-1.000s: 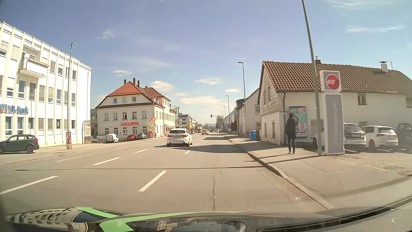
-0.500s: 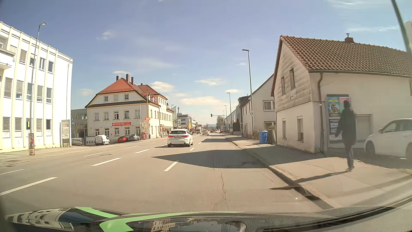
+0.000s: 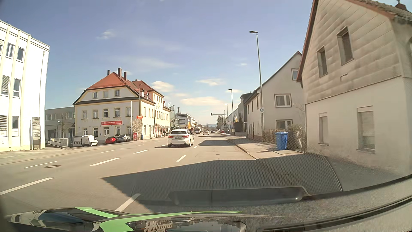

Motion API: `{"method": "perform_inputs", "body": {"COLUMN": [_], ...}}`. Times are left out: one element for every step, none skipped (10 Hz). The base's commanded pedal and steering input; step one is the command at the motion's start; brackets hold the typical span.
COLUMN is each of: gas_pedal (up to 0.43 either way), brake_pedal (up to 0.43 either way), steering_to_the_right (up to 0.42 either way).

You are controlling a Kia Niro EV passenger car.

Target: Follow the waypoints while adhering to traffic rules and regulations

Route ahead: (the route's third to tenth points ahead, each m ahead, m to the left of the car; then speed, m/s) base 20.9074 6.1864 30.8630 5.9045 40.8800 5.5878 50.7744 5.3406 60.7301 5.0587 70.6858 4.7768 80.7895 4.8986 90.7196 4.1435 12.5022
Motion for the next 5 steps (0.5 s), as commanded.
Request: {"method": "perform_inputs", "body": {"gas_pedal": [0.110, 0.098, 0.098, 0.098, 0.098], "brake_pedal": [0.000, 0.000, 0.000, 0.000, 0.000], "steering_to_the_right": [0.001, 0.001, 0.001, 0.001, 0.001]}}
